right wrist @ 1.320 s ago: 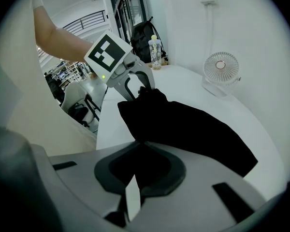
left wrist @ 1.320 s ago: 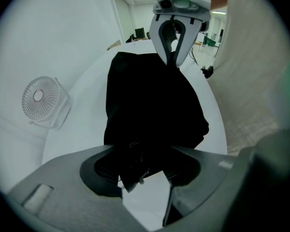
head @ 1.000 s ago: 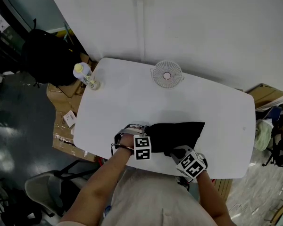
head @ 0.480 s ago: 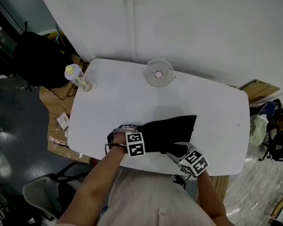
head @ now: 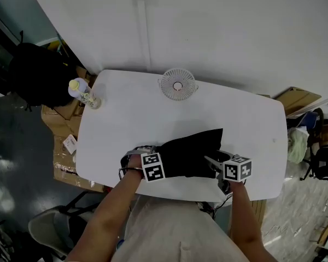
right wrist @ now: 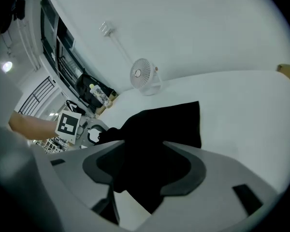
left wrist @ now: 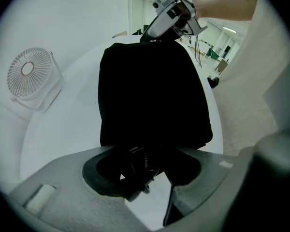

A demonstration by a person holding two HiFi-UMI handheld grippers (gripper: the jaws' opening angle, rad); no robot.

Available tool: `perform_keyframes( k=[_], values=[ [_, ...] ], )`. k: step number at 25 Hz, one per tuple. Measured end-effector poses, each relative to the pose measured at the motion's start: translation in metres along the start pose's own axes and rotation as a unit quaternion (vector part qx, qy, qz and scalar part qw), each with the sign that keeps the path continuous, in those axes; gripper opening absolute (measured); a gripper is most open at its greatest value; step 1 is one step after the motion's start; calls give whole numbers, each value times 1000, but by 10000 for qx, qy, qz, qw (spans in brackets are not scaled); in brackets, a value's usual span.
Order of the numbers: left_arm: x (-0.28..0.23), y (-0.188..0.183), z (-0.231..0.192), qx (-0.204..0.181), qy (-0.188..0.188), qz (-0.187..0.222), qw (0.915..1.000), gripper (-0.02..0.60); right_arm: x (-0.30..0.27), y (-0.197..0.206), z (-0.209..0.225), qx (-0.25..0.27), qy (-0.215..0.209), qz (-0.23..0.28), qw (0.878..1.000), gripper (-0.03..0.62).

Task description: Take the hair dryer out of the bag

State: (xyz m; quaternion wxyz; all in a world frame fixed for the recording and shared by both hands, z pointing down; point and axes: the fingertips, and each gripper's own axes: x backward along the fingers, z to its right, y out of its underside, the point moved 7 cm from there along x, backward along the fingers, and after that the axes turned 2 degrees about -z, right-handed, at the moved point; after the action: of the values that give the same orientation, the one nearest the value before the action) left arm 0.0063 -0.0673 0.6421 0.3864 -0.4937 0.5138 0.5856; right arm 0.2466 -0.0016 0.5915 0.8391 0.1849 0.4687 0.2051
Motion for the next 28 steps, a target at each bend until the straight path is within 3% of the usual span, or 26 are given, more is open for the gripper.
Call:
perform_keyframes(
  k=[2, 5, 7, 9, 13, 15, 19, 23, 26, 28],
  values=[
    [0, -1, 1, -4, 3, -5, 10000, 224, -12, 0, -4, -169, -81, -44, 9998, 221],
    [0, -1, 1, 2, 19, -10, 10000, 224, -19, 1, -6, -419, -213, -40, 9989, 52],
    [1, -1, 1, -1, 25, -6, 10000, 222, -19, 1, -7, -416, -225, -25, 9989, 34],
    [1, -1, 1, 6, 27, 0, 10000, 222, -13, -1, -2, -520, -187, 148, 9984, 50],
    [0, 0, 0, 14, 40, 9, 10000, 222, 4, 0, 24, -976, 213, 552, 9935, 150],
    [0, 1, 0, 13, 42, 14, 10000, 222, 8, 2, 41, -937, 662, 495, 9922, 160],
    [1, 0, 1, 9, 48, 9, 10000, 222, 1, 3, 56, -622, 1341, 103, 9890, 272],
    [0, 0, 1, 13, 49, -2, 10000, 222, -23, 3, 55, -536, 1406, -215, 9884, 298],
    [0, 0, 1, 17, 49, -7, 10000, 222, -31, 4, 54, -370, 1743, -376, 9833, 299],
    [1, -1, 1, 15, 48, -6, 10000, 222, -30, 4, 53, -161, 1928, -459, 9800, 257]
  ],
)
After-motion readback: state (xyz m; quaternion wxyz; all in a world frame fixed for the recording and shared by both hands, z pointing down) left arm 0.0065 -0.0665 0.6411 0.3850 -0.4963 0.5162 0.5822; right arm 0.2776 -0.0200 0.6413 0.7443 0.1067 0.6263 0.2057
